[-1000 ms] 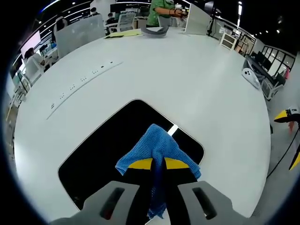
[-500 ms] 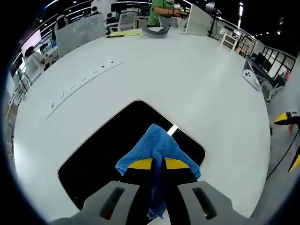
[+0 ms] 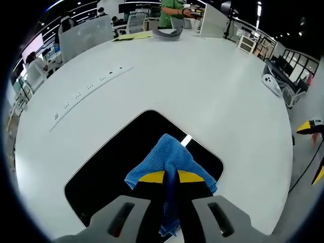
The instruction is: Wipe the mirror surface with the cleaning cloth until all visible marks leave the cleaned area.
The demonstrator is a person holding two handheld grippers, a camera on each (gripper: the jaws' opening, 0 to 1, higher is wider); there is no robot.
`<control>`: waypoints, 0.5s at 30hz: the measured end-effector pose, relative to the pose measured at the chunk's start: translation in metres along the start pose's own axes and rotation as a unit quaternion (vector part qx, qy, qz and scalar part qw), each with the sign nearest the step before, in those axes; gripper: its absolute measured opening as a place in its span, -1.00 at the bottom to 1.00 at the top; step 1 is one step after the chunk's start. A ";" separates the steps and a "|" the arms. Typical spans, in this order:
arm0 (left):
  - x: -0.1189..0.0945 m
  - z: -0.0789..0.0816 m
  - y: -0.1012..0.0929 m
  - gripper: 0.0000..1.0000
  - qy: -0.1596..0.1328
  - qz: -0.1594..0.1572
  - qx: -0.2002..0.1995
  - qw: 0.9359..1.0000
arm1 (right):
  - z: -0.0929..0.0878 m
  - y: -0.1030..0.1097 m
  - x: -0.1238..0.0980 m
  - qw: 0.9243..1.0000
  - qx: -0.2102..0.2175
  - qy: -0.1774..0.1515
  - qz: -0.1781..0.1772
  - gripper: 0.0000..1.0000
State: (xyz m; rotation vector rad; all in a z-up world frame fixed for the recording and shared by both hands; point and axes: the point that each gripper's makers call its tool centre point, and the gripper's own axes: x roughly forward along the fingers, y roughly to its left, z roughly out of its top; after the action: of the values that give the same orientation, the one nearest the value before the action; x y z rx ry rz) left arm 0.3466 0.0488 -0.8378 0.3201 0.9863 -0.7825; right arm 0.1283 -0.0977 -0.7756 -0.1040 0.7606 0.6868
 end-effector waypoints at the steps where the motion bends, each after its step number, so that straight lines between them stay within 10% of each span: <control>1: 0.000 0.000 0.000 -0.88 0.000 0.000 0.000 1.000 | 0.000 0.000 0.000 1.000 0.000 0.000 0.000 0.64; 15: 0.003 0.005 0.007 -0.88 -0.001 0.000 -0.001 1.000 | 0.001 -0.002 0.003 1.000 0.002 0.001 0.001 0.64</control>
State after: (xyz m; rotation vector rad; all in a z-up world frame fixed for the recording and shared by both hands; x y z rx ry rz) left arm 0.3554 0.0492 -0.8385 0.3180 0.9859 -0.7824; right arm 0.1318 -0.0974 -0.7776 -0.0999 0.7650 0.6875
